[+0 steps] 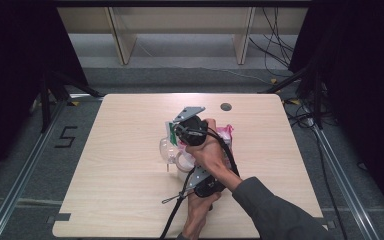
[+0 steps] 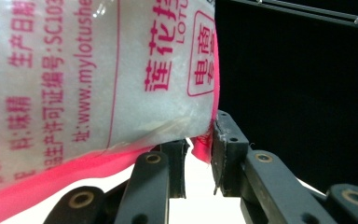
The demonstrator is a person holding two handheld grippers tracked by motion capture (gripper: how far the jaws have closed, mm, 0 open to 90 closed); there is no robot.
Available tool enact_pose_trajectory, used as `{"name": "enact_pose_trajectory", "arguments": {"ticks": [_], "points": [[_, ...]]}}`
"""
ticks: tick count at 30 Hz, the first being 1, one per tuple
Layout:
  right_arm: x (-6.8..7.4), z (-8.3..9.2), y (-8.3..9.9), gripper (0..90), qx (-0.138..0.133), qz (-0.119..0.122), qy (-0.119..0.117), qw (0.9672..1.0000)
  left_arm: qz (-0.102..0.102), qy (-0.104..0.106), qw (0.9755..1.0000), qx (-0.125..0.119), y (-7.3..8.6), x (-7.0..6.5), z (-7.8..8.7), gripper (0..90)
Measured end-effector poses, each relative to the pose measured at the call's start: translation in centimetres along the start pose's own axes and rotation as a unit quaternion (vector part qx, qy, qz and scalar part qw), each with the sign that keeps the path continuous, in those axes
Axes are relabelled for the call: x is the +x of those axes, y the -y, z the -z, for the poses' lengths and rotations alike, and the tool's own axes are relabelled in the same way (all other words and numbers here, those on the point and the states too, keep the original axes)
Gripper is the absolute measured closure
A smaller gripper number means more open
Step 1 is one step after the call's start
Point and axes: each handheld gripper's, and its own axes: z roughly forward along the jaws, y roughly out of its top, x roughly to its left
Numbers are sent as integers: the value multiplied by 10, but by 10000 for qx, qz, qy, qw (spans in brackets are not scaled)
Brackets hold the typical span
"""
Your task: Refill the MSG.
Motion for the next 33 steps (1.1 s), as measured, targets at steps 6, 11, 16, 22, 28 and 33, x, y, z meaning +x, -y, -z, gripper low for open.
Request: {"name": "enact_pose_trajectory", "arguments": {"ticks": [6, 11, 16, 22, 28, 33], "points": [[0, -1, 0, 900, 10, 52, 21, 10000, -18, -41, 9999, 154, -1, -1, 3, 763], [1, 0, -1, 900, 61, 101, 12, 9999, -17, -69, 9999, 153, -2, -2, 4, 763], [1, -1, -1, 900, -3, 65, 17, 10000, 36, 26, 10000, -34, 0, -1, 1, 763], [0, 1, -1, 900, -10, 22, -5, 10000, 14, 8, 9999, 122, 0, 1, 2, 766], [-1, 4, -1, 900, -22, 32, 25, 10000, 51, 24, 10000, -41, 2, 1, -1, 767], [2, 3, -1, 900, -53, 111, 78, 9999, 54, 26, 10000, -55, 2, 1, -1, 768]]}}
